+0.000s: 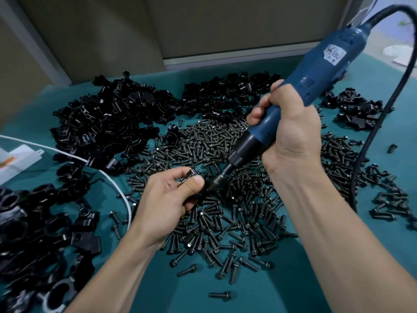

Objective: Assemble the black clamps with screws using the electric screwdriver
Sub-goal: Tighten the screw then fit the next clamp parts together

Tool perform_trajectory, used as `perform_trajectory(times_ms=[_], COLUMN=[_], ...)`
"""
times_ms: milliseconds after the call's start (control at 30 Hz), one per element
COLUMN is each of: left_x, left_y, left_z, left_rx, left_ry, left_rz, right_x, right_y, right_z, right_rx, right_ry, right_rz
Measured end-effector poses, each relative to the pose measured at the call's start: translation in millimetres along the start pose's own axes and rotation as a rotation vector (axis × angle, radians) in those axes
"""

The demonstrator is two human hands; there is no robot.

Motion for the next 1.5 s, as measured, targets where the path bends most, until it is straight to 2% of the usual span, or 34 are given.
perform_trajectory(times_ms=[167,533,1500], left_x=[1.0,-3.0,-6.9], left_y=[0.0,-1.1,-1.7], left_z=[-2.7,-2.9,-1.5], left_rx=[-0.026,-0.083,-0.089], left_ry=[-0.034,-0.077,-0.109], left_rz=[0.008,-0.006,-0.012], right_x=[-4.9,-8.2,-12.5], right_y=[-0.8,-0.9,-2.8], right_z=[-6.1,-5.6,-10.2], right_rx=[-0.061,-0.073,-0.136], right_ry=[0.038,0.095,0.139], right_rz=[0.038,0.031,0.072])
Point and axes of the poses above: each hand's wrist, its own y-axis towards the middle knuckle, its own z-axis out of the palm, x = y × z, the point moved 7 cm from there along y, towards the middle knuckle, and after that the axes turned 10 degrees about x, right-handed, at the moved point
